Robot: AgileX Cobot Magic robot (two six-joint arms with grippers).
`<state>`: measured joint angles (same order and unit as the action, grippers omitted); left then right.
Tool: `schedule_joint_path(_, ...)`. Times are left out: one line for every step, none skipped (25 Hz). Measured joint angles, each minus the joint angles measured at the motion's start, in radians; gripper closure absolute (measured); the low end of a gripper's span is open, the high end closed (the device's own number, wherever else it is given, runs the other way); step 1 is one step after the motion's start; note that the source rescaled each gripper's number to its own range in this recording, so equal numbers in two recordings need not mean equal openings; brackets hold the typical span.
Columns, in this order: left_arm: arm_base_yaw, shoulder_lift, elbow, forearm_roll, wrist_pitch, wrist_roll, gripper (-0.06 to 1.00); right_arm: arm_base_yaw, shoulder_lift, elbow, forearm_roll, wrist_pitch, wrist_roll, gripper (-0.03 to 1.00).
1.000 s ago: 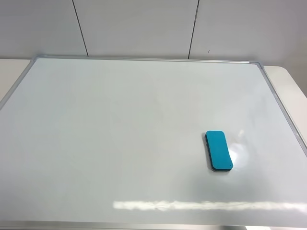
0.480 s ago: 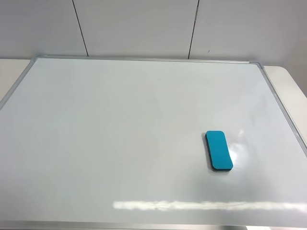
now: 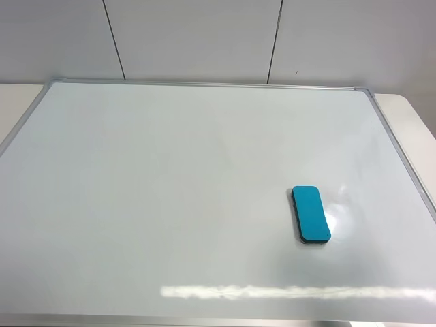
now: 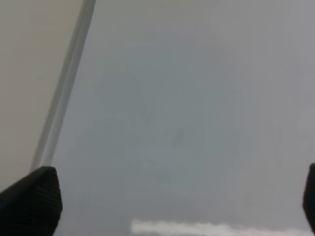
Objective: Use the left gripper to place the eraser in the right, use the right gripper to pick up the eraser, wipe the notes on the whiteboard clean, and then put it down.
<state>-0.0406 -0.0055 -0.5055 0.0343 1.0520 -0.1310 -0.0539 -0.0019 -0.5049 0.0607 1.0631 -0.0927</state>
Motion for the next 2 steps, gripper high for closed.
schedule_joint_path(0.000, 0.000, 0.000, 0.000, 0.000, 0.000, -0.06, 0.000, 0.000, 0.000, 0.000, 0.000, 0.000, -0.03)
schedule_joint_path(0.000, 0.000, 0.000, 0.000, 0.000, 0.000, -0.06, 0.000, 0.000, 0.000, 0.000, 0.000, 0.000, -0.03)
